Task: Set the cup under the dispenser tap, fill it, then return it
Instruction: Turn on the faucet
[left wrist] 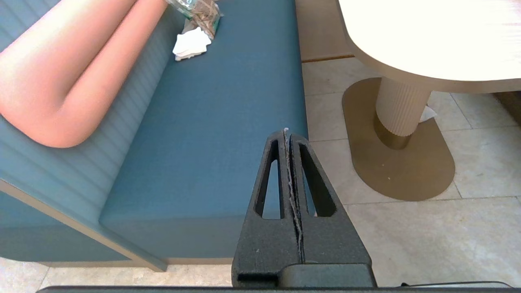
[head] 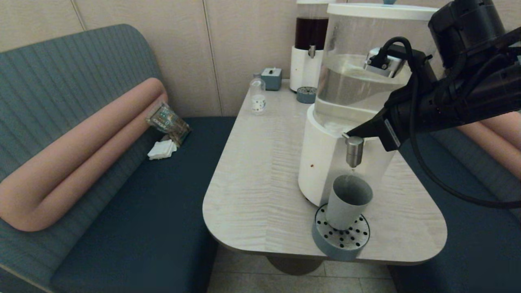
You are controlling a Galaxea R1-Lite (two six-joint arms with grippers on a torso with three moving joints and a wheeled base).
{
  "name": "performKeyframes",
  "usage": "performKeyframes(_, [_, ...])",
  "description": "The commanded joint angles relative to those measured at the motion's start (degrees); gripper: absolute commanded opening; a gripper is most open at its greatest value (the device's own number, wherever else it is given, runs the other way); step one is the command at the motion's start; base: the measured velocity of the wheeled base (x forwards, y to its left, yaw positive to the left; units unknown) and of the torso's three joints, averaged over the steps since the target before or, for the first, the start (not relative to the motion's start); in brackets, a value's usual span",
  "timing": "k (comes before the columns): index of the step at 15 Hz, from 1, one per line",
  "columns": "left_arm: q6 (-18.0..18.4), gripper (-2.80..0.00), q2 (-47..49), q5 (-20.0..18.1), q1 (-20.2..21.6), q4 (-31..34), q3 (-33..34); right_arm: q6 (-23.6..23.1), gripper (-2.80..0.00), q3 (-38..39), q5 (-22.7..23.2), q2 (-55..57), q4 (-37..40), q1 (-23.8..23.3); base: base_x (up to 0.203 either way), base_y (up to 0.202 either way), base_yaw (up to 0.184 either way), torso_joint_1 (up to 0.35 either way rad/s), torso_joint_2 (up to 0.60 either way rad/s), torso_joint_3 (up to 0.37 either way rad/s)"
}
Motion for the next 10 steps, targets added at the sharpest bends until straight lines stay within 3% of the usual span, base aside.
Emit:
performKeyframes(1, [0.04,-2.80,0.08,-0.02,0.03,0.03,0.01,-0.27,-2.80,0.53,0.02,0.67,-1.67,-0.05,0.000,0.000,0.000,0.000,0.00,0.000])
performKeyframes(10, [0.04,-2.80,0.08,-0.02,0.03,0.03,0.01,-1.95,-2.80,0.66,-0.16,0.97,-3.15,-0.11,0.000,0.000,0.000,0.000,0.00,0.000])
